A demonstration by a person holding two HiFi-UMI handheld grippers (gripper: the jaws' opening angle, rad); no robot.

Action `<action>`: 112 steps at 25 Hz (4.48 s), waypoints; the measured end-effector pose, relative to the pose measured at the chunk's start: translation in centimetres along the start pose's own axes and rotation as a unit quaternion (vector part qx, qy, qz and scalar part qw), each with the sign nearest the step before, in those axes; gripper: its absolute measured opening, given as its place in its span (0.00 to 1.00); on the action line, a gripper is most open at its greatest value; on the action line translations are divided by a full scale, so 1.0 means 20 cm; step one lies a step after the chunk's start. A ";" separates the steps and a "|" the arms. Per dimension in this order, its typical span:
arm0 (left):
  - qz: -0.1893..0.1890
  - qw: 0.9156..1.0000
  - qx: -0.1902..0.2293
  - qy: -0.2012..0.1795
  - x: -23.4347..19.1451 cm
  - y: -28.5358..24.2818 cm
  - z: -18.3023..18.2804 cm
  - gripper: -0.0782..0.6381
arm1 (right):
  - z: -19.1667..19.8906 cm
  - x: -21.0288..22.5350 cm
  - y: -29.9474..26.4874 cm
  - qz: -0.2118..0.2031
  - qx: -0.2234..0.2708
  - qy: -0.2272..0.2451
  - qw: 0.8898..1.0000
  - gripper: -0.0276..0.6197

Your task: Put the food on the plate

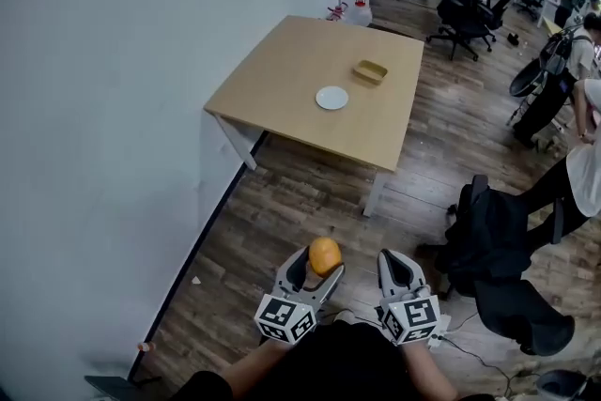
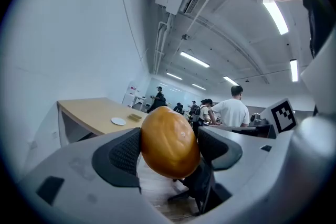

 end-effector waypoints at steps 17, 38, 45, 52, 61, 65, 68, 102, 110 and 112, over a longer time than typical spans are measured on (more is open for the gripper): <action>-0.062 0.997 0.024 -0.032 -0.31 0.03 -0.03 0.55 | 0.11 -0.02 -0.28 -0.061 -0.038 0.015 0.997 0.14; -0.049 0.997 -0.009 0.055 -1.54 -0.71 -0.40 0.55 | -0.22 -0.01 -1.74 -0.012 -0.090 0.059 0.994 0.14; -0.018 0.996 -0.021 0.082 -1.83 -0.91 -0.52 0.55 | -0.26 -0.05 -2.07 0.014 -0.091 0.046 0.995 0.14; 0.008 0.996 -0.033 0.082 -2.00 -1.07 -0.60 0.55 | -0.28 0.02 -2.16 0.063 -0.105 0.045 0.991 0.14; 0.023 0.996 -0.039 0.074 -2.05 -1.15 -0.60 0.55 | -0.29 0.15 -2.17 0.092 -0.104 0.044 0.989 0.14; 0.011 0.996 -0.050 0.067 -2.09 -1.23 -0.59 0.55 | -0.28 0.23 -2.25 0.080 -0.102 0.032 0.991 0.14; -0.004 0.995 -0.055 0.088 -2.10 -1.31 -0.57 0.55 | -0.27 0.29 -2.28 0.066 -0.094 0.028 0.993 0.14; 0.009 0.966 -0.254 -0.046 -2.29 -2.88 -0.07 0.55 | -0.27 1.32 -2.86 0.079 -0.094 -0.046 0.991 0.14; 0.037 0.937 -0.330 -0.108 -2.36 -3.06 0.19 0.55 | -0.20 1.42 -2.82 0.098 -0.104 -0.070 0.987 0.14; 0.047 0.928 -0.347 -0.127 -2.36 -3.09 0.24 0.55 | -0.20 1.43 -2.81 0.097 -0.103 -0.071 0.987 0.14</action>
Point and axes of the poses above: the fingertips, and each gripper's own axes: y backward along the fingers, x to its right, z out of its underside, the point moved 9 cm from there along y, backward along the fingers, and after that the axes turned 3 degrees about x, right-handed, at the moved point
